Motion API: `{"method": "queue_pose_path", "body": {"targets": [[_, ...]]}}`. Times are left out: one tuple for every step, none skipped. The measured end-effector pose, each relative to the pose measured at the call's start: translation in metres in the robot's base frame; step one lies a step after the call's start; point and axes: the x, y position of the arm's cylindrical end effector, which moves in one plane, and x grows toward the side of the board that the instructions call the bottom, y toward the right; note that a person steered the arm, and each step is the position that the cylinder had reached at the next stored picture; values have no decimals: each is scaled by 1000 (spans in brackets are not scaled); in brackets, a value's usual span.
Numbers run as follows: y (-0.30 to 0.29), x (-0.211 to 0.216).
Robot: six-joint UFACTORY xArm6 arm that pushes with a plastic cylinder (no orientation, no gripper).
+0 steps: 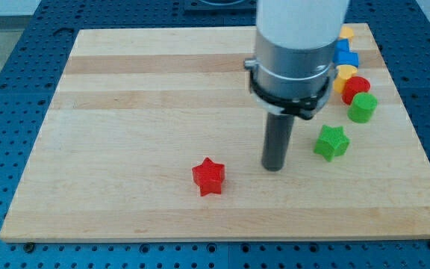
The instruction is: Slide the green star close to the green circle
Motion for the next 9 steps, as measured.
{"method": "queue_pose_path", "body": {"targets": [[35, -4], [56, -7], [60, -7], [44, -4], [30, -11], [50, -24], [85, -33], [97, -38], [91, -27]]}}
